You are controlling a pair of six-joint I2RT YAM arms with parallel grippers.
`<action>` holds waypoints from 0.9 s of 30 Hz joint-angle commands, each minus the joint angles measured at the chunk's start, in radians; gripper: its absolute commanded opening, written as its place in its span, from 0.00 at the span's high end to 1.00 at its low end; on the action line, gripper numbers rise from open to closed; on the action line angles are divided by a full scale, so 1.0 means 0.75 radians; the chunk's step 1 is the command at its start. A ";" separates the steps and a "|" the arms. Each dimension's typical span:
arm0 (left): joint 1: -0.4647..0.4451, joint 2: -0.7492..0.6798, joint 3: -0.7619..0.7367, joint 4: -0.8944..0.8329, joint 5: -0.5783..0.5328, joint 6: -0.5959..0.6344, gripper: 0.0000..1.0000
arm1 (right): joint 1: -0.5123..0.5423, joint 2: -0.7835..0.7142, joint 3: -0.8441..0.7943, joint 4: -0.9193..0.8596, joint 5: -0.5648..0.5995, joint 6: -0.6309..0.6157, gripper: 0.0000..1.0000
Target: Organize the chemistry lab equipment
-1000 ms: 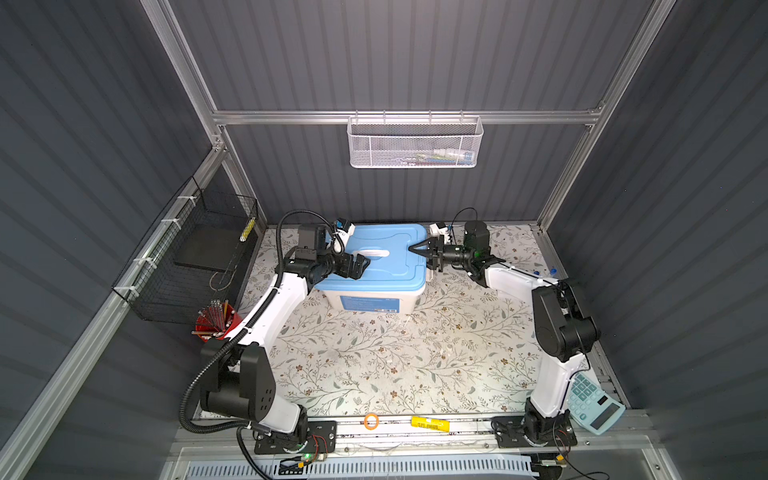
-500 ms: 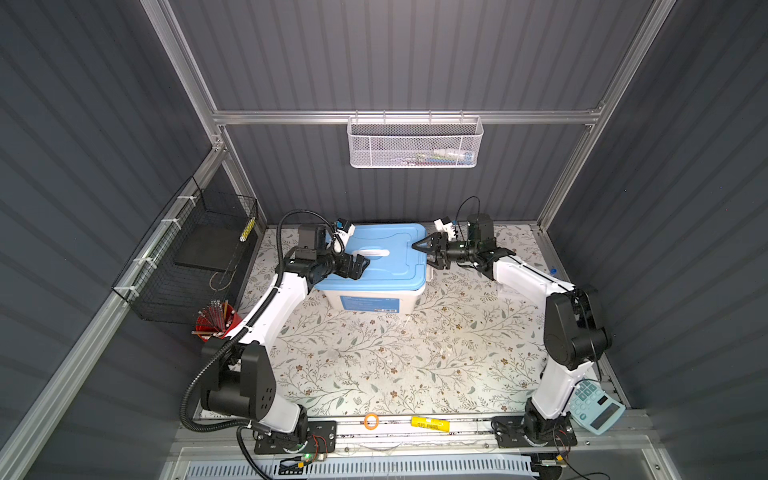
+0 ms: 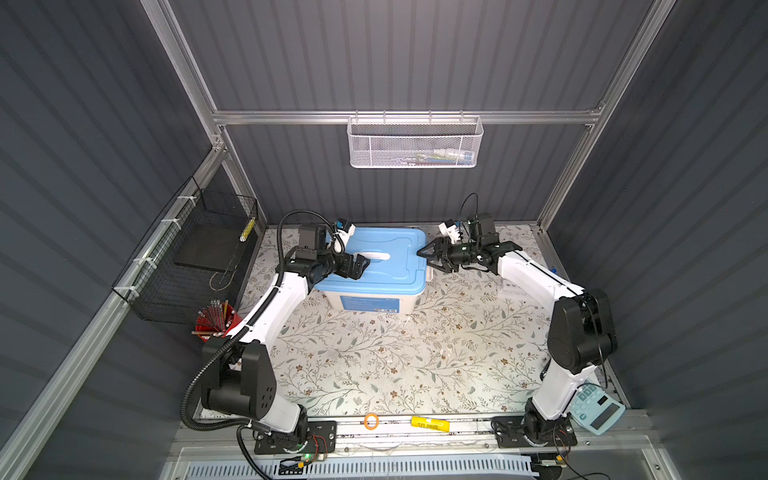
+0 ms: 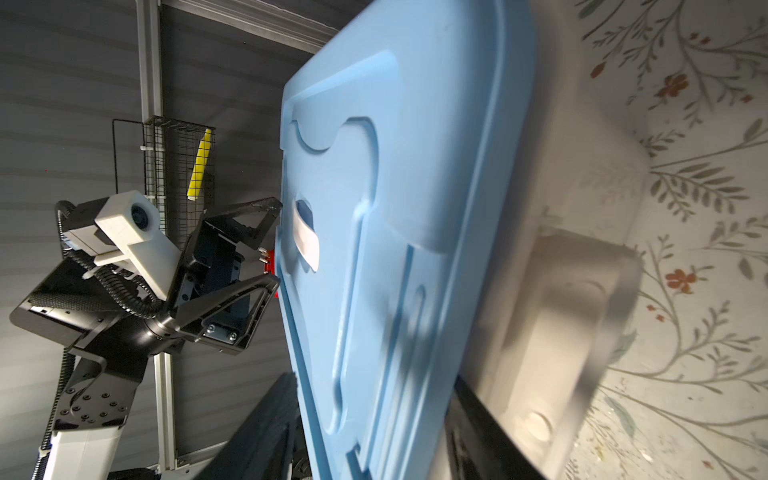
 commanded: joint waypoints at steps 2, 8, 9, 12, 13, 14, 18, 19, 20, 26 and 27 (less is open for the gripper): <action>-0.012 0.022 -0.011 0.018 0.026 0.018 0.02 | -0.005 -0.039 0.049 -0.097 0.059 -0.095 0.43; -0.015 0.030 -0.007 0.023 0.028 0.017 0.01 | -0.005 -0.050 0.047 -0.138 0.100 -0.127 0.43; -0.017 0.033 -0.007 0.024 0.030 0.016 0.01 | -0.005 -0.049 0.047 -0.141 0.103 -0.129 0.43; -0.019 0.039 -0.005 0.024 0.029 0.015 0.01 | -0.005 -0.047 0.047 -0.151 0.115 -0.135 0.43; -0.019 0.040 -0.001 0.026 0.030 0.015 0.01 | -0.005 -0.048 0.048 -0.157 0.119 -0.140 0.43; -0.021 0.043 0.000 0.027 0.030 0.015 0.01 | -0.008 -0.049 0.049 -0.162 0.122 -0.144 0.43; -0.027 0.057 0.011 0.029 0.030 0.018 0.02 | -0.013 -0.066 0.055 -0.170 0.139 -0.162 0.43; -0.031 0.060 0.012 0.030 0.030 0.015 0.01 | -0.019 -0.073 0.055 -0.170 0.142 -0.168 0.43; -0.031 0.065 0.017 0.030 0.028 0.015 0.01 | -0.025 -0.082 0.054 -0.204 0.141 -0.172 0.43; -0.044 0.075 0.015 0.064 0.010 0.003 0.01 | -0.056 -0.122 0.038 -0.213 0.141 -0.185 0.42; -0.046 0.078 0.019 0.068 0.012 -0.003 0.01 | -0.058 -0.124 0.038 -0.213 0.141 -0.185 0.42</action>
